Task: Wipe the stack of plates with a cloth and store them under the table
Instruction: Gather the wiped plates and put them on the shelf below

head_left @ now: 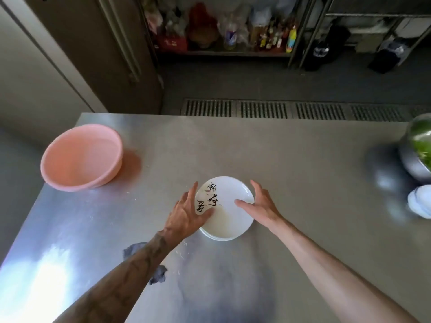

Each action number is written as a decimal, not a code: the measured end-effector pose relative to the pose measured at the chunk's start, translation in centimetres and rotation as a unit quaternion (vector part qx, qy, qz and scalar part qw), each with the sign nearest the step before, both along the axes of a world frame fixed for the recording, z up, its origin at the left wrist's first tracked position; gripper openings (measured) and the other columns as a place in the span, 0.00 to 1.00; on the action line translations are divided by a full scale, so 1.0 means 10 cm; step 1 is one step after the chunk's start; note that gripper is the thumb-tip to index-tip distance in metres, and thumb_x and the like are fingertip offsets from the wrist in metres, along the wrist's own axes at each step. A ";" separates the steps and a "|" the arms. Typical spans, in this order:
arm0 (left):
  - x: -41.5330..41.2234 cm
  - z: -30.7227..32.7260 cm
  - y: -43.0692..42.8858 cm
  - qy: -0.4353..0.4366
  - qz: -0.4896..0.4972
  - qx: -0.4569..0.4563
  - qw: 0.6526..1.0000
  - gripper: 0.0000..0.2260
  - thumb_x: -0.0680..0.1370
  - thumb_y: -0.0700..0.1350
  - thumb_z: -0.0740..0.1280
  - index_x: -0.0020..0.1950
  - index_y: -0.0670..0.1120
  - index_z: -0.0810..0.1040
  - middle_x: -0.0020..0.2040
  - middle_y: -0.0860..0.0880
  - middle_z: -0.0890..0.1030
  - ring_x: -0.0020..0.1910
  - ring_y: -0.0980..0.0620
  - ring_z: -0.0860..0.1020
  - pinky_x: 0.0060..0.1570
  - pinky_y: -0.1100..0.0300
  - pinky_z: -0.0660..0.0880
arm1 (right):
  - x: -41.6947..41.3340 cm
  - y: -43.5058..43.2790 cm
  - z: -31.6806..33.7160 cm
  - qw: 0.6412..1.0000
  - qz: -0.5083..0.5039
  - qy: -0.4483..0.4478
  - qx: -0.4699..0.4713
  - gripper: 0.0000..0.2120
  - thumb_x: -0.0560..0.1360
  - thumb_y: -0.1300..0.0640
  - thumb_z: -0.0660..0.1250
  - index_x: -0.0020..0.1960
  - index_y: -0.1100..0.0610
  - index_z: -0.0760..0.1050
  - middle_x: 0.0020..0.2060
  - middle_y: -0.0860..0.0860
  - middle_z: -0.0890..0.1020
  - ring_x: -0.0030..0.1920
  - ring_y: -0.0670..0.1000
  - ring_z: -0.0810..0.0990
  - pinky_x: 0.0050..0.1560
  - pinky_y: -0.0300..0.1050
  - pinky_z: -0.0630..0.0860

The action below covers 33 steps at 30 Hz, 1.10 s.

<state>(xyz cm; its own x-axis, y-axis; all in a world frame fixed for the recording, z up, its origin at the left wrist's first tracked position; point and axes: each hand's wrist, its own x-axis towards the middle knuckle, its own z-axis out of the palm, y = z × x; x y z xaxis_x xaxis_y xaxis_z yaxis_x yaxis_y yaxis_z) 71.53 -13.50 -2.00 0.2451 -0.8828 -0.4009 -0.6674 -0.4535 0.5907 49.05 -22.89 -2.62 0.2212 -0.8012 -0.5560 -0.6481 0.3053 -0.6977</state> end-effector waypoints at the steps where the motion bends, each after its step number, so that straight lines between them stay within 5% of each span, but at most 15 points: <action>1: -0.01 -0.06 -0.03 0.012 -0.001 0.002 1.000 0.43 0.77 0.62 0.71 0.84 0.58 0.50 0.75 0.49 0.69 0.71 0.42 0.73 0.68 0.47 0.72 | 0.02 -0.03 -0.06 1.000 0.005 -0.002 0.004 0.47 0.71 0.39 0.73 0.81 0.43 0.50 0.75 0.49 0.61 0.70 0.51 0.68 0.60 0.45 0.66; 8: -0.03 -0.33 -0.05 0.121 0.061 -0.028 0.990 0.43 0.74 0.62 0.75 0.82 0.63 0.54 0.76 0.55 0.70 0.71 0.49 0.73 0.69 0.52 0.72 | 0.08 -0.06 -0.27 0.998 -0.037 -0.049 0.035 0.44 0.65 0.44 0.78 0.76 0.40 0.60 0.67 0.45 0.75 0.64 0.50 0.76 0.64 0.51 0.76; 15: 0.00 -0.41 -0.03 0.186 0.088 -0.041 0.978 0.39 0.70 0.66 0.74 0.77 0.68 0.60 0.68 0.58 0.77 0.67 0.52 0.76 0.66 0.45 0.76 | 0.02 -0.02 -0.35 0.984 -0.082 -0.134 0.080 0.33 0.62 0.45 0.83 0.62 0.31 0.72 0.56 0.35 0.83 0.55 0.41 0.83 0.54 0.46 0.79; 24: -0.05 -0.47 -0.04 0.236 0.116 -0.044 0.964 0.40 0.68 0.67 0.75 0.75 0.75 0.59 0.68 0.62 0.73 0.65 0.61 0.76 0.68 0.46 0.75 | 0.03 0.03 -0.39 0.975 -0.090 -0.184 0.082 0.34 0.65 0.47 0.83 0.66 0.33 0.72 0.59 0.37 0.82 0.58 0.42 0.82 0.54 0.44 0.78; 30: -0.03 -0.48 -0.01 0.280 0.091 -0.054 0.954 0.44 0.71 0.63 0.76 0.79 0.72 0.53 0.75 0.60 0.71 0.73 0.55 0.73 0.71 0.43 0.72 | -0.02 0.05 -0.39 0.974 -0.066 -0.199 0.080 0.42 0.67 0.48 0.80 0.73 0.30 0.63 0.65 0.32 0.76 0.63 0.36 0.77 0.61 0.43 0.74; 33: -0.03 -0.49 0.03 0.287 0.089 -0.056 0.952 0.43 0.73 0.59 0.76 0.80 0.71 0.53 0.76 0.62 0.71 0.73 0.57 0.72 0.70 0.49 0.73 | -0.05 0.09 -0.42 0.974 -0.053 -0.205 0.077 0.43 0.69 0.49 0.79 0.74 0.28 0.60 0.66 0.29 0.74 0.64 0.34 0.74 0.62 0.43 0.72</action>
